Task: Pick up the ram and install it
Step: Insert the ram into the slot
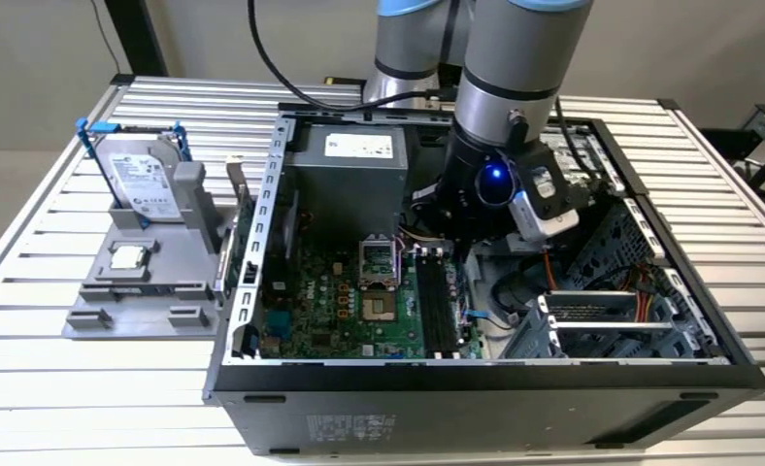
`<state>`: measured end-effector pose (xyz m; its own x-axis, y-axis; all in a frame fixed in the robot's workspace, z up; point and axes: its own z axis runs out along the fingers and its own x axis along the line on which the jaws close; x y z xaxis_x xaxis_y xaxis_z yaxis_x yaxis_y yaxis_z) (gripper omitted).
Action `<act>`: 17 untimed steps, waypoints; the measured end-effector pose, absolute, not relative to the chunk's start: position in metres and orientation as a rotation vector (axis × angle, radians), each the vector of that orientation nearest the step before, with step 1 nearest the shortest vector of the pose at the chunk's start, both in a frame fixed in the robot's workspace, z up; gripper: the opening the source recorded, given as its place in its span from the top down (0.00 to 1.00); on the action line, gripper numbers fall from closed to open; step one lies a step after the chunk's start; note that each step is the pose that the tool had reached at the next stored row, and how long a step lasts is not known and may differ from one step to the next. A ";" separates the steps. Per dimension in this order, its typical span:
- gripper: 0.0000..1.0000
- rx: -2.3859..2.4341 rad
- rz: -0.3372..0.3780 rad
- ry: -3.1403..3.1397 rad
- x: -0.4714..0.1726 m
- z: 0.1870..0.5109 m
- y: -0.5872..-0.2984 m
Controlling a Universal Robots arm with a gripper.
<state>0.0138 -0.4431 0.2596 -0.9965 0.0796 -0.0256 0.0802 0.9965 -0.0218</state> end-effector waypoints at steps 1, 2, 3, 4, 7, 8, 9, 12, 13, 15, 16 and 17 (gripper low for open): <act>1.00 0.124 -0.035 3.114 0.014 0.258 -0.445; 1.00 0.119 -0.035 3.114 0.014 0.257 -0.447; 1.00 0.115 -0.035 3.115 0.014 0.256 -0.449; 1.00 0.110 -0.035 3.115 0.014 0.254 -0.450; 1.00 0.097 -0.035 3.115 0.014 0.249 -0.450; 1.00 0.092 -0.034 3.115 0.014 0.247 -0.450; 1.00 0.088 -0.034 3.115 0.014 0.245 -0.450; 1.00 0.077 -0.034 3.116 0.014 0.240 -0.450; 1.00 0.076 -0.034 3.116 0.013 0.238 -0.450; 1.00 0.075 -0.034 3.116 0.011 0.234 -0.450; 1.00 0.074 -0.034 3.116 0.011 0.233 -0.451; 1.00 0.071 -0.035 3.116 0.011 0.231 -0.451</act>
